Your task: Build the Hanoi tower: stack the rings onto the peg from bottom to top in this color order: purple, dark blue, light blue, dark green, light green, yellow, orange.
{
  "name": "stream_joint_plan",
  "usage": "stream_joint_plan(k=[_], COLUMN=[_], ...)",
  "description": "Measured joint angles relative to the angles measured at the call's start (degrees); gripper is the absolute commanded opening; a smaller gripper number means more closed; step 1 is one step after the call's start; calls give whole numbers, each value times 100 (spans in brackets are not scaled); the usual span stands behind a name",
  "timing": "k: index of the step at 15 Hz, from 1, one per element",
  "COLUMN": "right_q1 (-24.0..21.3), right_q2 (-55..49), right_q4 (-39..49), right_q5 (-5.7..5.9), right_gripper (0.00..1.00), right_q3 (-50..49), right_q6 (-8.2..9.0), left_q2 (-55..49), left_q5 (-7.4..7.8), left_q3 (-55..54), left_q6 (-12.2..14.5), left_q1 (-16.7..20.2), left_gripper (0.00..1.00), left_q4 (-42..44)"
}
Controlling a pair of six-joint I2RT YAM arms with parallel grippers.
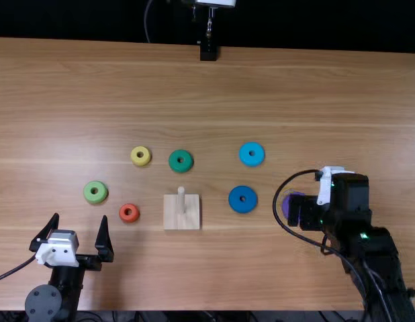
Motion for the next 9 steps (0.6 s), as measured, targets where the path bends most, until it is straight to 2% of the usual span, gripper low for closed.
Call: stream_joint_plan(k=[5,9], right_q1=[0,0], right_q2=[699,1333], right_q4=[1097,1156], right_q5=[0,-2], right_gripper=[100,100], right_q3=[20,22], right_q6=[31,37], left_q2=[0,0], left_q5=[2,2], left_q3=[0,0], left_q6=[-2,-4], left_q1=[0,0], left_gripper=[100,100], left_q4=[0,2])
